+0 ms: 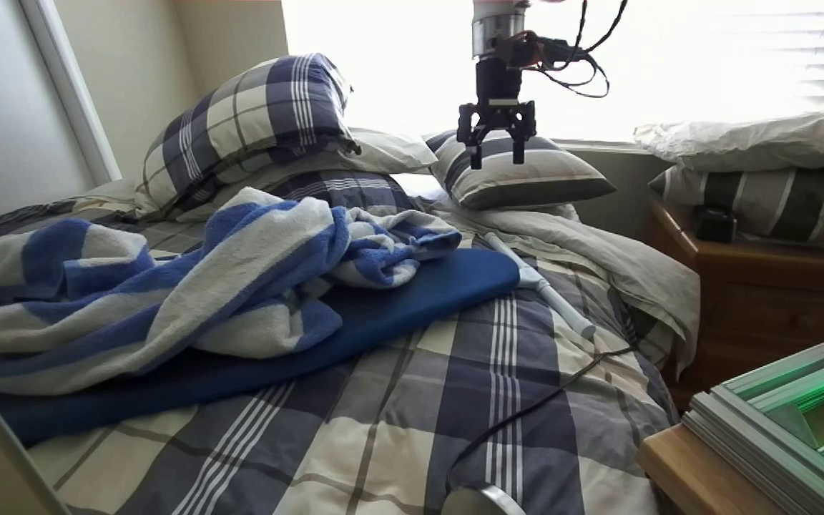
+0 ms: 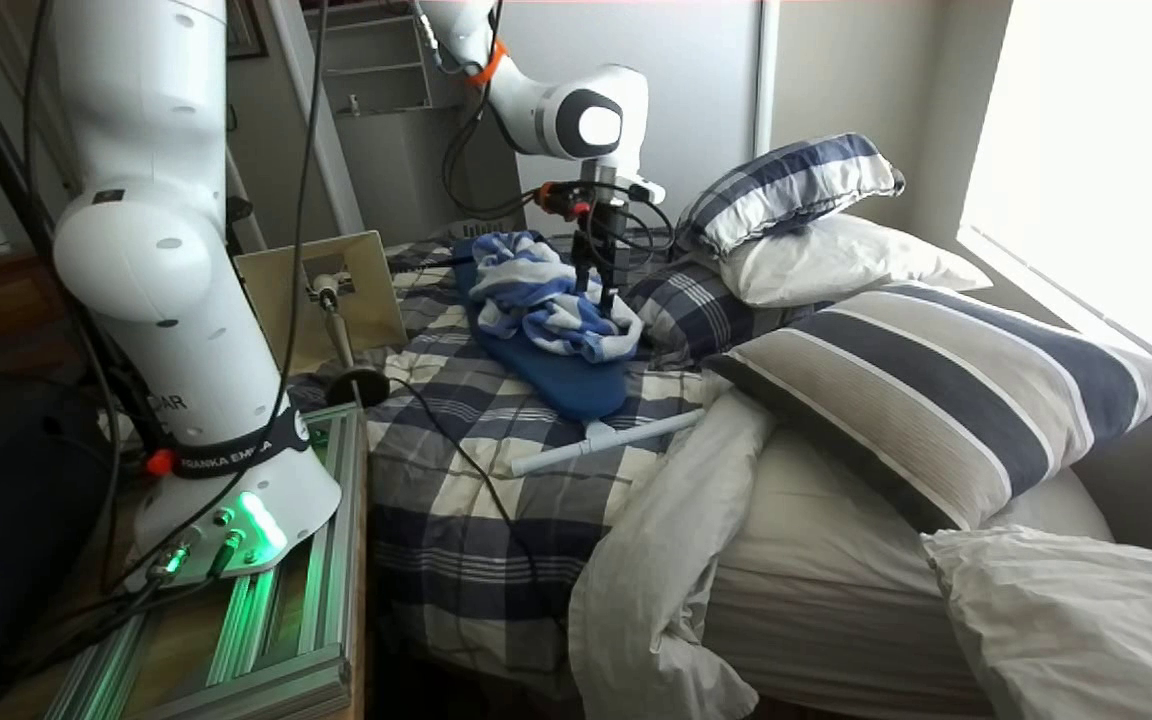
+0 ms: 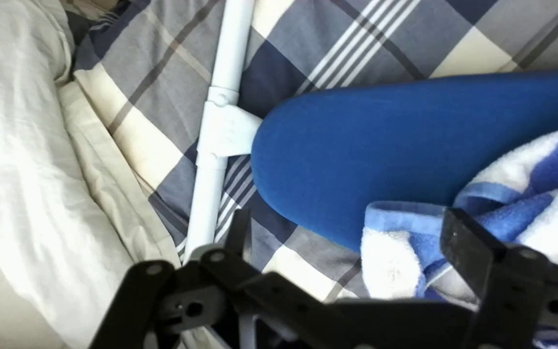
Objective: Pull the striped towel to the right
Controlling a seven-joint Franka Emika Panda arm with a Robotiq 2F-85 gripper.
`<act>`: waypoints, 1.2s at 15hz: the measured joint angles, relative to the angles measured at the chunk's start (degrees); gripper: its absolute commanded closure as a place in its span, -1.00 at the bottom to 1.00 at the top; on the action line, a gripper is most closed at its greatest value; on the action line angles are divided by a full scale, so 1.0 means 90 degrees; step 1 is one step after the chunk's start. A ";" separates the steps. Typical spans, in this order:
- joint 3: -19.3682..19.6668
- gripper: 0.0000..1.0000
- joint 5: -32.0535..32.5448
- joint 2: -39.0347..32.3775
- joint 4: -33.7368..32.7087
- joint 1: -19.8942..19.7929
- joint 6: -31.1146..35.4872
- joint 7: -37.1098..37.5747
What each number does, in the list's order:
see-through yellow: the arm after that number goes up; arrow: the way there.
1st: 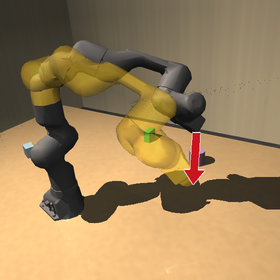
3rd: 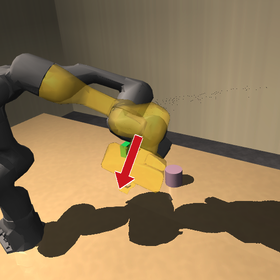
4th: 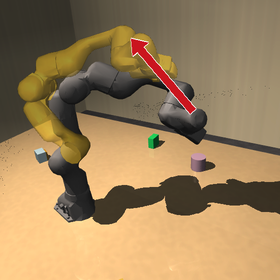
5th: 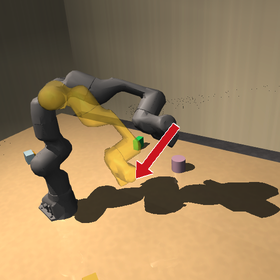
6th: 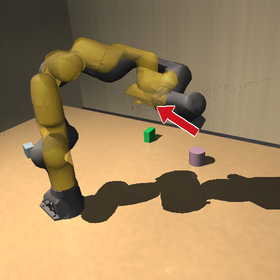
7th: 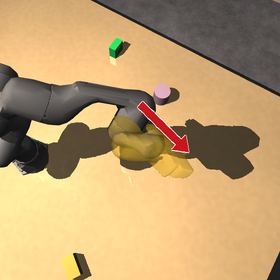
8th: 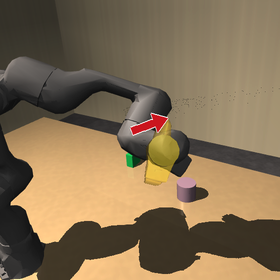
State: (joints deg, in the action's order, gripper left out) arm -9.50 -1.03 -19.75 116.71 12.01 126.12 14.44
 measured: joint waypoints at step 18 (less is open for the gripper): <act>-0.0274 -1.00 -0.1245 -0.1248 -0.0298 -0.0146 0.2213 -0.0764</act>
State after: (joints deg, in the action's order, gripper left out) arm -11.97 -12.24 -30.98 114.02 10.69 146.03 7.56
